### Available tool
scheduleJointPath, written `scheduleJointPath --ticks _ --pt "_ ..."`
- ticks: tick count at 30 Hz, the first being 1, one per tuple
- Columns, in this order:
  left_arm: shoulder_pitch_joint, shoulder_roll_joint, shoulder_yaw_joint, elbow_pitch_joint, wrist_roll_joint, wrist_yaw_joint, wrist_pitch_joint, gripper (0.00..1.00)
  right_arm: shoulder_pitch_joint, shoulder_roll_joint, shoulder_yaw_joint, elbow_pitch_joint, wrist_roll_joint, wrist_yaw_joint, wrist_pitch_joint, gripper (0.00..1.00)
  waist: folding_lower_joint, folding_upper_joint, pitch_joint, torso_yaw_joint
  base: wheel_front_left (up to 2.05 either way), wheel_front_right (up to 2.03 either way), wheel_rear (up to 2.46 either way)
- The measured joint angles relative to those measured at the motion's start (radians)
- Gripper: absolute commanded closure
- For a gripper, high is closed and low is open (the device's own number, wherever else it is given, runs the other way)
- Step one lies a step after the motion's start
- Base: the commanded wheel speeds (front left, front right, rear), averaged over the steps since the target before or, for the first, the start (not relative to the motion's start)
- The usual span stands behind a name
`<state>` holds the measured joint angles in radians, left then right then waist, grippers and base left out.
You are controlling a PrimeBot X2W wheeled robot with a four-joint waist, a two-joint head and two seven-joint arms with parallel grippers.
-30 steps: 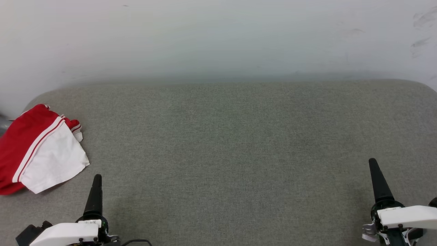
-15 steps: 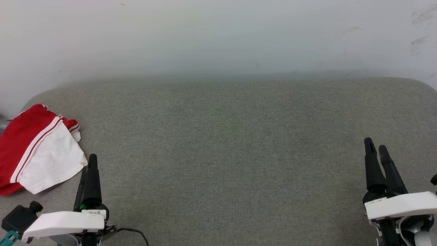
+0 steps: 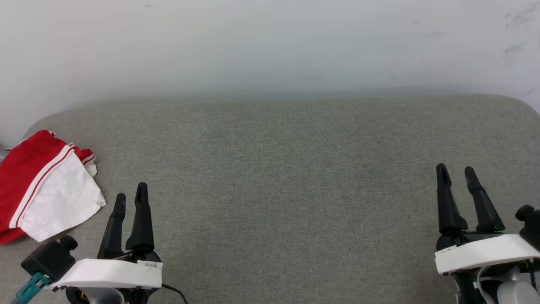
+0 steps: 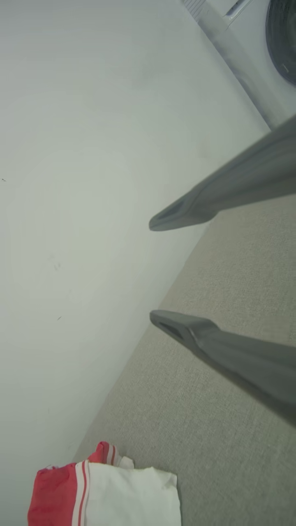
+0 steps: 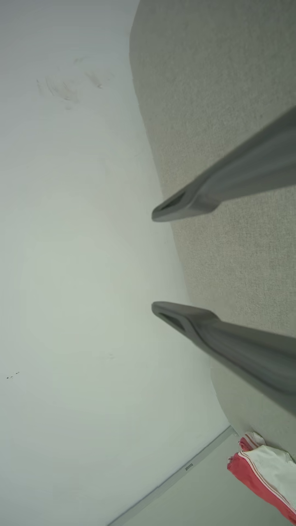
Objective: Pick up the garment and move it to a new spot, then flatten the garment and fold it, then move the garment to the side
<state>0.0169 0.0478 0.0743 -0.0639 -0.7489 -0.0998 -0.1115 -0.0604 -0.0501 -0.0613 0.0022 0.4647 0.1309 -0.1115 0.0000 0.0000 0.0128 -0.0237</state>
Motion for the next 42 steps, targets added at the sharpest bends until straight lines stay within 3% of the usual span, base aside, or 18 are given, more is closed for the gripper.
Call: scheduleJointPath --ticks 18,36,42 --pt "0.021 0.002 -0.115 -0.047 0.331 0.058 -0.05 0.0 0.001 0.0 0.021 -0.005 -0.275 0.0 -0.048 0.0 0.0 0.0 0.009 -0.009 0.0 0.0 0.0" --pt "0.041 0.044 -0.222 0.03 0.527 0.145 -0.095 0.0 0.004 0.0 0.045 0.0 -0.493 0.0 -0.095 0.0 0.0 0.0 0.014 -0.018 0.0 0.0 0.0" --pt "0.047 0.031 -0.195 0.03 0.512 0.137 -0.105 0.0 0.008 0.0 0.047 0.009 -0.489 0.0 -0.106 0.0 0.0 0.0 0.015 -0.021 0.0 0.0 0.0"
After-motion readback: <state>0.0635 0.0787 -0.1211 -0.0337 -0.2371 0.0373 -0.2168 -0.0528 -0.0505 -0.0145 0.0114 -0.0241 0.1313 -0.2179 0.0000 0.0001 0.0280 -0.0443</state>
